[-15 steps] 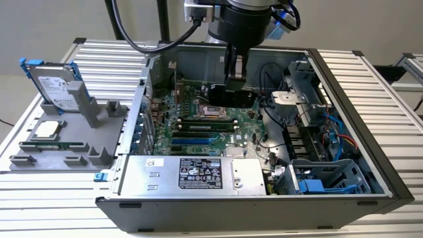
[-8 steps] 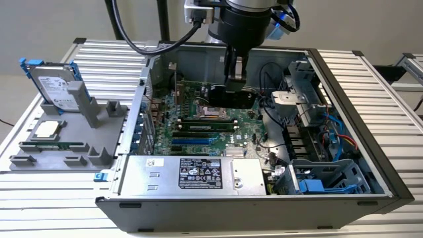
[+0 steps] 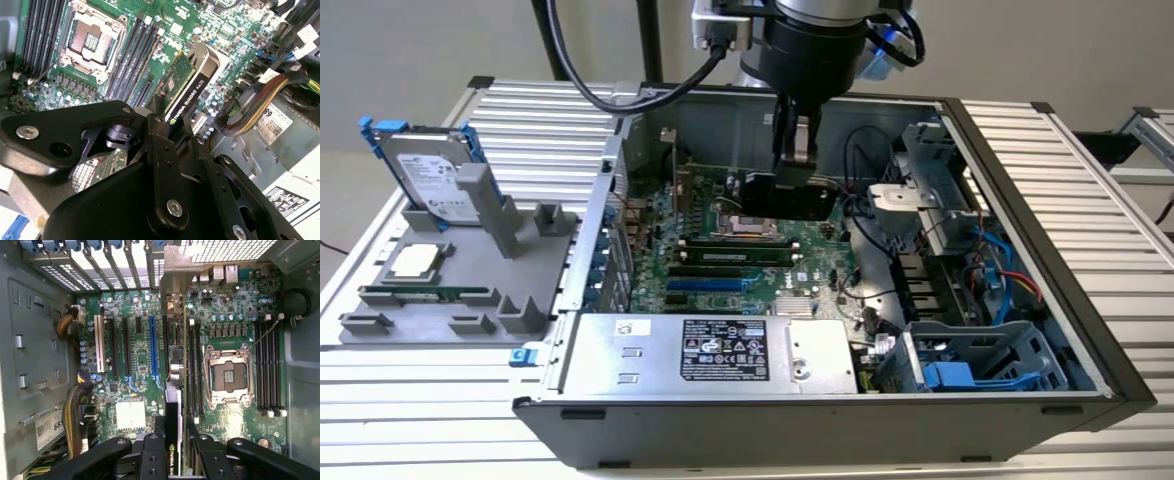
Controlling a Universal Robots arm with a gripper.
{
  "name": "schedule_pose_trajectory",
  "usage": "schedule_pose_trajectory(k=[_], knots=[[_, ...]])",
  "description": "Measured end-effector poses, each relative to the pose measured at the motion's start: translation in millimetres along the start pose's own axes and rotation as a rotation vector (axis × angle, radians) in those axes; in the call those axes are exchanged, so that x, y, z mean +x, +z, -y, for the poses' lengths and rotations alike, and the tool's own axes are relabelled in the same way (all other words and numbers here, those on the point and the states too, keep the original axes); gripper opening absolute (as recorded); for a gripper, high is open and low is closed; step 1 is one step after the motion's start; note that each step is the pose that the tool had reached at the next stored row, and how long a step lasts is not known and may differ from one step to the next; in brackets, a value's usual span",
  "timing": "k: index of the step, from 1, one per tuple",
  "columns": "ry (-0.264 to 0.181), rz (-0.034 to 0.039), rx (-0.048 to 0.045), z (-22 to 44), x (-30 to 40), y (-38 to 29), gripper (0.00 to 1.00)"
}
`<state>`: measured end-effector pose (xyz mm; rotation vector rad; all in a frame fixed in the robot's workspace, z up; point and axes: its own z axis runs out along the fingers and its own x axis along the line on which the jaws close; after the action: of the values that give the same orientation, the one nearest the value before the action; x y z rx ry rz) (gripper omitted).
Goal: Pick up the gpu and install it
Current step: 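Insert the gpu into the slot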
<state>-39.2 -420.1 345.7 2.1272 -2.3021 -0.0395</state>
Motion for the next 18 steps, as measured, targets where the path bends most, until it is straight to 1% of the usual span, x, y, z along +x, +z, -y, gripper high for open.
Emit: schedule_pose_trajectory(k=[5,18], knots=[[-0.001,0.0,0.0,0.0,0.0,1.0,0.0],[-0.002,-0.0002,-0.0001,0.1,0.0,6.8,0.0]])
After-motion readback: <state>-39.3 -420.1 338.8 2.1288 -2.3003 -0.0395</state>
